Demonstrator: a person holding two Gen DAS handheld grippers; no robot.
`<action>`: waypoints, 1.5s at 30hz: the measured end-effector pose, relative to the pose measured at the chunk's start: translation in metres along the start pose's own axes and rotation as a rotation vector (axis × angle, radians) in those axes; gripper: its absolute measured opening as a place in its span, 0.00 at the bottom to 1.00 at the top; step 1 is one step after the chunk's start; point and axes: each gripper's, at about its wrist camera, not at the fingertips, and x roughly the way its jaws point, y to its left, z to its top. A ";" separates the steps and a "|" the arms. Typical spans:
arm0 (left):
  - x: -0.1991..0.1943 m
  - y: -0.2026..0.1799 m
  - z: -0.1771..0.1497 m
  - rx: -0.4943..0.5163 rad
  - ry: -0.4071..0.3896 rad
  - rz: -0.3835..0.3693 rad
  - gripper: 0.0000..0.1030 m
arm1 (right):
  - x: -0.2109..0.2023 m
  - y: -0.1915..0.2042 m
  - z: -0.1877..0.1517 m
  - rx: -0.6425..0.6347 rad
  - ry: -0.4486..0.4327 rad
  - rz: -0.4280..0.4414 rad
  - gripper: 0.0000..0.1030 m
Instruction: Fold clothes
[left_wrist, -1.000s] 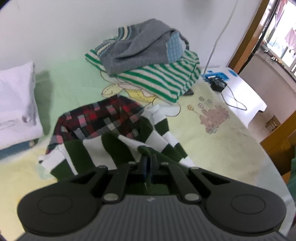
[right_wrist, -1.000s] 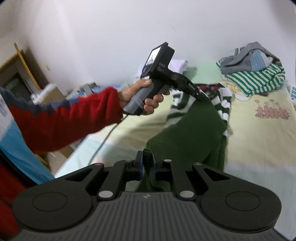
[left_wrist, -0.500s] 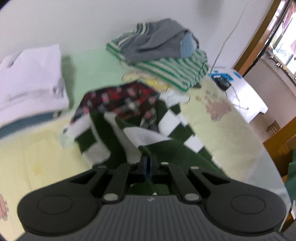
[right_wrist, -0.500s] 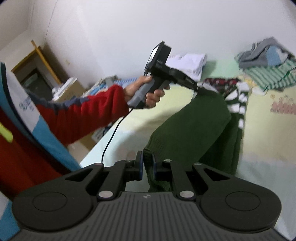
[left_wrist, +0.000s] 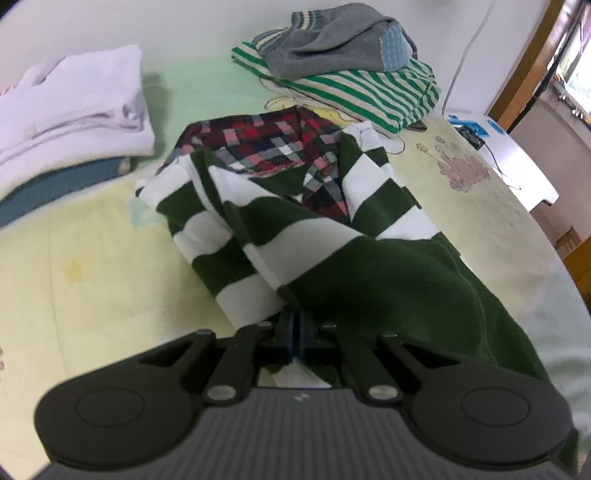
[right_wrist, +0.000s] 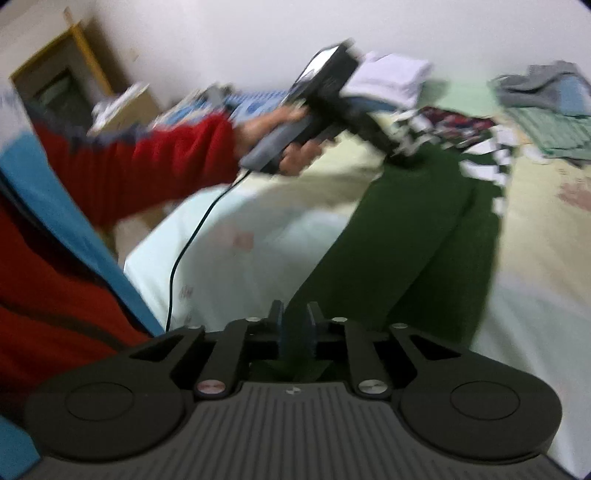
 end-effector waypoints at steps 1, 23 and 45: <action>0.000 -0.001 0.000 0.007 0.000 0.004 0.00 | 0.009 0.002 -0.001 -0.028 0.011 0.002 0.22; -0.016 -0.012 -0.001 0.053 -0.039 0.055 0.00 | 0.047 0.028 -0.014 -0.437 0.216 0.048 0.10; -0.049 -0.013 -0.042 0.155 -0.079 0.165 0.06 | 0.009 -0.043 0.047 -0.161 0.044 -0.003 0.18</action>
